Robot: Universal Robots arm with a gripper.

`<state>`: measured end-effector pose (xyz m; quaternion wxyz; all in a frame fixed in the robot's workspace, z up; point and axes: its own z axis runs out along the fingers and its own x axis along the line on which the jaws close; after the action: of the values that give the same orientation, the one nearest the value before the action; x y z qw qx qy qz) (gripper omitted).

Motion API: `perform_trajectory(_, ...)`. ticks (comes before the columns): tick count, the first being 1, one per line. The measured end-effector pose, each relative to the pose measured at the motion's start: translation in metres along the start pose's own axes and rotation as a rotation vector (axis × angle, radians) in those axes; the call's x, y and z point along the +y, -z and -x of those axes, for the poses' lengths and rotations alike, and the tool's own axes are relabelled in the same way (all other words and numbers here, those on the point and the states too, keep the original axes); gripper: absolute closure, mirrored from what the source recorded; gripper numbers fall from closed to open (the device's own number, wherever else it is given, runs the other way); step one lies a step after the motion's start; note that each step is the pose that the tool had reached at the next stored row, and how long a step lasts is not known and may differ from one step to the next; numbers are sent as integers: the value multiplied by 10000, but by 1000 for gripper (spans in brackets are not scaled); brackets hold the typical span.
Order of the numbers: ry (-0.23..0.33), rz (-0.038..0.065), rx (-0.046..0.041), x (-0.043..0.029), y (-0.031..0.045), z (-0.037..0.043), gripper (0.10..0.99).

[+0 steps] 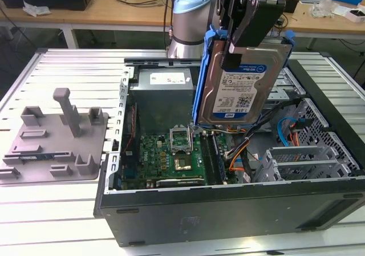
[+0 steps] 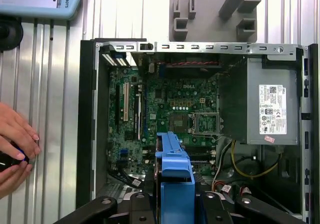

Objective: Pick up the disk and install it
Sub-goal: 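Insert the disk into the insertion slot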

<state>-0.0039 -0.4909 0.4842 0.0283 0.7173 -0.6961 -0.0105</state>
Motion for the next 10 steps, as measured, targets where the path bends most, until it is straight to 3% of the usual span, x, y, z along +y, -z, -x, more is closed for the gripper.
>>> perform_trajectory(3,0,0,-2,-4,0,0,718)
perform_trajectory(10,19,-44,-332,0,-3,-60,718)
